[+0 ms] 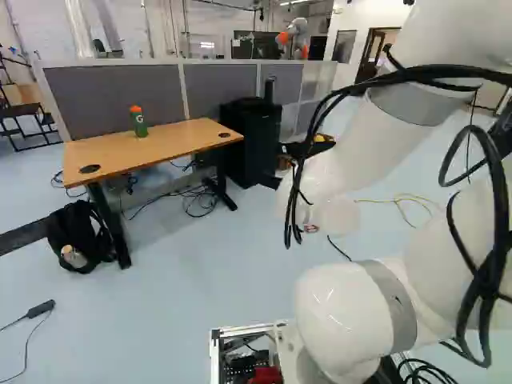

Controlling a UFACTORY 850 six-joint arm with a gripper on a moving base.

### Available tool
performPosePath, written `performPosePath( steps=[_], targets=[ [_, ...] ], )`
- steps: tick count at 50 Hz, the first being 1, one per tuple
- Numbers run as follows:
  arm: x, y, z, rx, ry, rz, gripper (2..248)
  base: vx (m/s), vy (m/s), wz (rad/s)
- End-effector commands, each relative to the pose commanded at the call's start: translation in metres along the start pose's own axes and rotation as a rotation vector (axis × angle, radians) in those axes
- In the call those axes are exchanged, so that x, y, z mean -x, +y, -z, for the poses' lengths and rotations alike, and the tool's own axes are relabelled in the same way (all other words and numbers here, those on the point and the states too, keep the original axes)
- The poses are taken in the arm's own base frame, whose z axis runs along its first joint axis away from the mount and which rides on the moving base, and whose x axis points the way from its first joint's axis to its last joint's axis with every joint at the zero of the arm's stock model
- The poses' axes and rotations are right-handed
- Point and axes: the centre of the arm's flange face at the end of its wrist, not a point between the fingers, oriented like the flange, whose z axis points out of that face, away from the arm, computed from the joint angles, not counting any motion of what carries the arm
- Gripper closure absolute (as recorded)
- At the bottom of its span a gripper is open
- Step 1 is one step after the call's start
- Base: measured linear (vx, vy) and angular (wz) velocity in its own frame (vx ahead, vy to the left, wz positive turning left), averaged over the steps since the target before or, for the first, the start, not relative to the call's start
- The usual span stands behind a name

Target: Pick up the green bottle from the table

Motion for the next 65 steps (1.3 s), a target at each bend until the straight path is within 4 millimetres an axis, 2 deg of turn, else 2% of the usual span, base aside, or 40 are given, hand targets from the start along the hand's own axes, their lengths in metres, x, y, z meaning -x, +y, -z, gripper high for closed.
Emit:
performPosePath(
  steps=[33, 65],
  targets=[
    [0.0, 0.0, 0.0, 0.0, 0.0, 0.0, 3, 0.006, 0.0, -0.001],
    [0.0, 0.0, 0.0, 0.0, 0.0, 0.0, 3, 0.147, 0.008, 0.015]
  ],
)
